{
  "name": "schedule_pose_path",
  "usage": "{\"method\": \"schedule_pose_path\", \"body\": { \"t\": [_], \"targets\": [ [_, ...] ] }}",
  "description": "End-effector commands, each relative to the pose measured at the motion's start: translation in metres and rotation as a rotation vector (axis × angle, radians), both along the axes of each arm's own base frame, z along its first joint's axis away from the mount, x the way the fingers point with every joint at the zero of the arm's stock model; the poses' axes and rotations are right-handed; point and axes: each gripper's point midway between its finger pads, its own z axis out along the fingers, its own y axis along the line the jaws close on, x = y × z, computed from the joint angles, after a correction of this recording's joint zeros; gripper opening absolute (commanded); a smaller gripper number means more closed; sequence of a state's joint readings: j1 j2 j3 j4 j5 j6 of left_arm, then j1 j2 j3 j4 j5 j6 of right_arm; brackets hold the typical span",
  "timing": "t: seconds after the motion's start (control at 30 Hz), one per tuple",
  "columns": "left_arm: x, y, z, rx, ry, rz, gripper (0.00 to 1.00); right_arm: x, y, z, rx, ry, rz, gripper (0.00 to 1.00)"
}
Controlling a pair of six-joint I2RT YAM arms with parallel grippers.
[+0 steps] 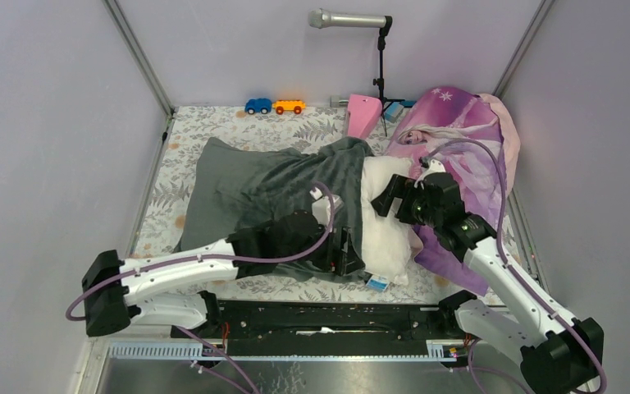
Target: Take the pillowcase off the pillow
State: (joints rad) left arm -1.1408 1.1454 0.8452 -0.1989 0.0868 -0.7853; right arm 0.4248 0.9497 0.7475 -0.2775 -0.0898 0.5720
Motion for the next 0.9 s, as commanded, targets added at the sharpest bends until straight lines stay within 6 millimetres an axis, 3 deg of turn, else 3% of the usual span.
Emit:
{"method": "schedule_pose_path", "body": {
  "t": [0.0,0.2,0.37,0.4,0.47,0.5,0.53,0.63,0.87],
  "targets": [
    [0.021,-0.018,0.011,-0.019,-0.039,0.109,0.81,-0.029,0.001,-0.028,0.004,0.095,0.056,1.00],
    [0.047,-0.001,-0.043,0.151,0.027,0.227,0.82,-0.046,0.023,-0.040,0.094,0.187,0.160,1.00],
    [0.075,0.047,-0.073,0.276,0.014,0.395,0.69,-0.047,0.024,-0.044,0.088,0.189,0.182,0.96],
    [0.080,0.057,-0.076,0.306,0.001,0.424,0.63,-0.045,0.024,-0.041,0.080,0.175,0.182,0.85],
    [0.088,0.077,-0.076,0.360,-0.025,0.484,0.45,-0.038,0.020,-0.035,0.060,0.139,0.162,0.36],
    [0.092,0.086,-0.076,0.379,-0.034,0.510,0.37,-0.034,0.015,-0.032,0.041,0.124,0.134,0.16],
    [0.093,0.098,-0.076,0.401,-0.038,0.535,0.30,-0.029,0.010,-0.029,0.021,0.113,0.100,0.03],
    [0.102,0.131,-0.075,0.433,-0.040,0.613,0.18,-0.013,-0.012,-0.016,-0.054,0.073,-0.036,0.00],
    [0.114,0.215,-0.078,0.454,0.001,0.823,0.09,0.006,-0.061,0.019,-0.121,-0.073,-0.312,0.00]
  ]
}}
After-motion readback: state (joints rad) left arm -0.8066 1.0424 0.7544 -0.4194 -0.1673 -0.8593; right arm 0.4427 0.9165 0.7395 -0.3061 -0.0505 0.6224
